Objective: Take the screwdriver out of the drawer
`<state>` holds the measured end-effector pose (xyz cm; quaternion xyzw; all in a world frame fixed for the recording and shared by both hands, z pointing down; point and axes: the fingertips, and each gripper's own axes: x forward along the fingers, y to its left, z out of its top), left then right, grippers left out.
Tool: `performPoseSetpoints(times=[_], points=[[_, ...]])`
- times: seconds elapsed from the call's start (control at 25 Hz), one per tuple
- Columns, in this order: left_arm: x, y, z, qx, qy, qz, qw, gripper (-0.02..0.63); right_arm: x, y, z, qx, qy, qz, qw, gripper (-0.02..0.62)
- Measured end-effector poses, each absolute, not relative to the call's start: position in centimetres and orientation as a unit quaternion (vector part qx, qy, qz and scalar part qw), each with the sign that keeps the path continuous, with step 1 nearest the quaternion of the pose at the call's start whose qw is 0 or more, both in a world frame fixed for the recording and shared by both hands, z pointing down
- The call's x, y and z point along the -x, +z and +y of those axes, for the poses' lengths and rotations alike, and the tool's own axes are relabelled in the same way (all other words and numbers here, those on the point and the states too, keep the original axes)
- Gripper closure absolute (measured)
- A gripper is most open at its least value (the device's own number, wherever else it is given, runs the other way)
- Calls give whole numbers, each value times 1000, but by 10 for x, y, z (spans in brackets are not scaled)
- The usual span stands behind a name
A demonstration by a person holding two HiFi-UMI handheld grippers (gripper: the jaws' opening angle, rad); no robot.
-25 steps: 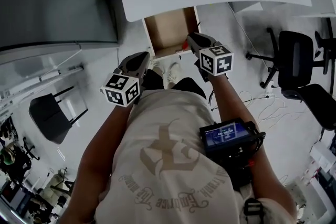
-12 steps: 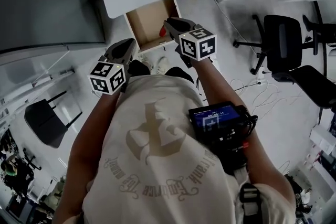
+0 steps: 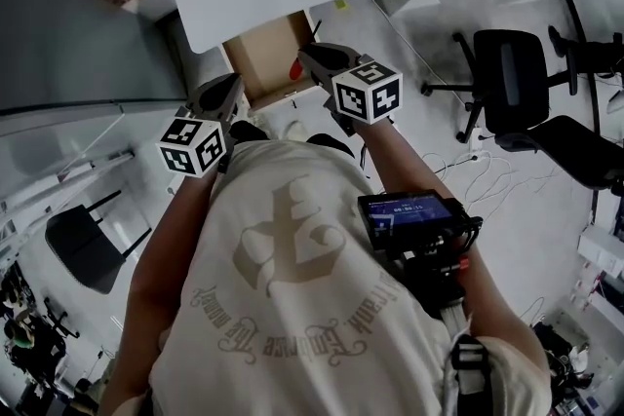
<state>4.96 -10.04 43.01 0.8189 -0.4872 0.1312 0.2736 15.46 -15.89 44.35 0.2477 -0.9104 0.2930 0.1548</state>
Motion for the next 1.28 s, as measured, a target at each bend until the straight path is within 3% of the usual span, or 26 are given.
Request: performPoseSetpoints(times=[1.28], points=[[-50,433,-107,-838,157,-447,270,586,-147,442,-151,-249,276,-914,161,526]])
